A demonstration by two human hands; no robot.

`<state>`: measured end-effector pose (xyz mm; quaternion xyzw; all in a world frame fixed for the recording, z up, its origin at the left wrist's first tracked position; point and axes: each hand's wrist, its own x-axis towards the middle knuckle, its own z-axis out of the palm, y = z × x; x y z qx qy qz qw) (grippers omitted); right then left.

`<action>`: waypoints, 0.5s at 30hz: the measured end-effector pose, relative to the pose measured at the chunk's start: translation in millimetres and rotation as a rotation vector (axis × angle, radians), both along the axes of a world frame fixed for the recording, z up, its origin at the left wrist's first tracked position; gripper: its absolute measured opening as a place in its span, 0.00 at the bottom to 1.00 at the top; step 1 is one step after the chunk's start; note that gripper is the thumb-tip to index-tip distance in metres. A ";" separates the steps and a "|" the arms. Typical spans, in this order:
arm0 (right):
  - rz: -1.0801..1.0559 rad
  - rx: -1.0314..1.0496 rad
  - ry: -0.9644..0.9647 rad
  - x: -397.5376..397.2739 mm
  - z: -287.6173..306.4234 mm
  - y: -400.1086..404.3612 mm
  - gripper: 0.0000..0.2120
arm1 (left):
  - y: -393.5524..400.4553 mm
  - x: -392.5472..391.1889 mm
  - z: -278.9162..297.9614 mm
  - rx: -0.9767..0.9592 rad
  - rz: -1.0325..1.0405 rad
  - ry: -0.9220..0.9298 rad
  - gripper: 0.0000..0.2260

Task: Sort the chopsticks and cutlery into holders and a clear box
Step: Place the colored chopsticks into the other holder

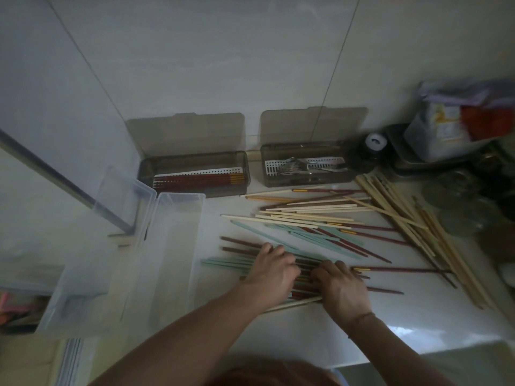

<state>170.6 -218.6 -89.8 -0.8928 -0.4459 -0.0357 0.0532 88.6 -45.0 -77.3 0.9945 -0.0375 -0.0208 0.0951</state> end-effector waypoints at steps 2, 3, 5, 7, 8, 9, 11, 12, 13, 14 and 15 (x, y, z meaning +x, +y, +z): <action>-0.003 -0.039 0.034 2.4 2.1 0.8 0.10 | -2.2 1.9 2.3 0.014 0.005 0.026 0.04; -0.004 -0.052 0.043 3.0 2.6 0.9 0.07 | -3.0 2.6 4.3 0.025 0.001 0.024 0.05; -0.002 -0.064 0.050 2.5 2.7 1.0 0.05 | -4.4 3.2 5.7 0.029 0.010 0.030 0.08; -0.003 -0.061 0.045 0.8 2.9 2.1 0.10 | -4.2 3.9 7.1 0.034 0.038 0.086 0.12; -0.007 -0.058 0.034 0.1 4.3 3.7 0.10 | -4.6 3.9 7.2 0.048 0.039 0.087 0.13; -0.008 -0.059 0.018 -0.5 4.8 5.8 0.08 | -4.9 3.4 5.9 0.054 0.034 0.078 0.13; -0.020 -0.085 0.023 -2.6 8.1 9.4 0.06 | -3.6 -0.2 4.2 0.038 0.018 0.044 0.12; -0.023 -0.092 0.034 -3.1 11.6 10.6 0.09 | -1.0 -1.6 3.2 0.022 0.010 0.006 0.11; -0.024 -0.080 0.034 -1.3 14.2 11.2 0.10 | 2.5 -2.4 1.3 -0.014 0.024 -0.046 0.10; -0.023 -0.054 0.026 1.1 19.8 12.0 0.09 | 6.0 -2.5 0.0 -0.084 0.076 -0.107 0.09; -0.027 -0.011 0.013 4.4 26.4 12.4 0.08 | 8.8 -2.2 1.0 -0.207 0.154 -0.200 0.09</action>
